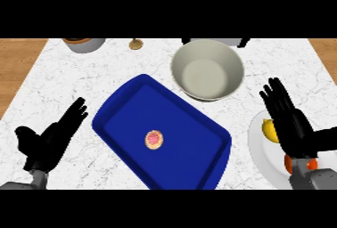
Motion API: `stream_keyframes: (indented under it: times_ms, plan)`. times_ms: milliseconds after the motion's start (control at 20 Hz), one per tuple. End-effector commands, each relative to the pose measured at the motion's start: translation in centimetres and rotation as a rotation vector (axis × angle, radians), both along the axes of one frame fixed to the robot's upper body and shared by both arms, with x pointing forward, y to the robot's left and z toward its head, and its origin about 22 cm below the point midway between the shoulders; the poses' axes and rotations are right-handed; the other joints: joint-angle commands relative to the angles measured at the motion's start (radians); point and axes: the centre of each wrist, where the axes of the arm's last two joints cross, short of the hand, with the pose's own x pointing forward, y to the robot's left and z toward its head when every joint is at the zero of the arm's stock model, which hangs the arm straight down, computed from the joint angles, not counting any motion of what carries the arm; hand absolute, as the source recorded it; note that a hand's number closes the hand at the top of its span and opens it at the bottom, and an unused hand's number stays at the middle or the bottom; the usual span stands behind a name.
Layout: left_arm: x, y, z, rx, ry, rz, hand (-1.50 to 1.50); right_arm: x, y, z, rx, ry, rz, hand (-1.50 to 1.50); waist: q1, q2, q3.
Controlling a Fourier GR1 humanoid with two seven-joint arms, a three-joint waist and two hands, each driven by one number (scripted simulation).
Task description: Pick the squash from the plate and place it in the bowl
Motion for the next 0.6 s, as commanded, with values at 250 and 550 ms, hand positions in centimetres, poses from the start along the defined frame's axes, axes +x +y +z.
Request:
stream_keyframes:
  times_ms: [250, 550]
  plan:
    - [1.2, -4.6, 1.8, -0.184, -0.148, -0.045, 0.00, -4.5, -11.5, 3.6, -0.557, -0.127, -0.109, 1.50, -0.095, -0.001, -0.039]
    - [1.4, -6.7, 0.5, -0.236, -0.105, -0.094, 0.00, -12.4, -11.6, -2.7, -0.630, -0.172, -0.387, -1.50, -0.058, 0.007, -0.037]
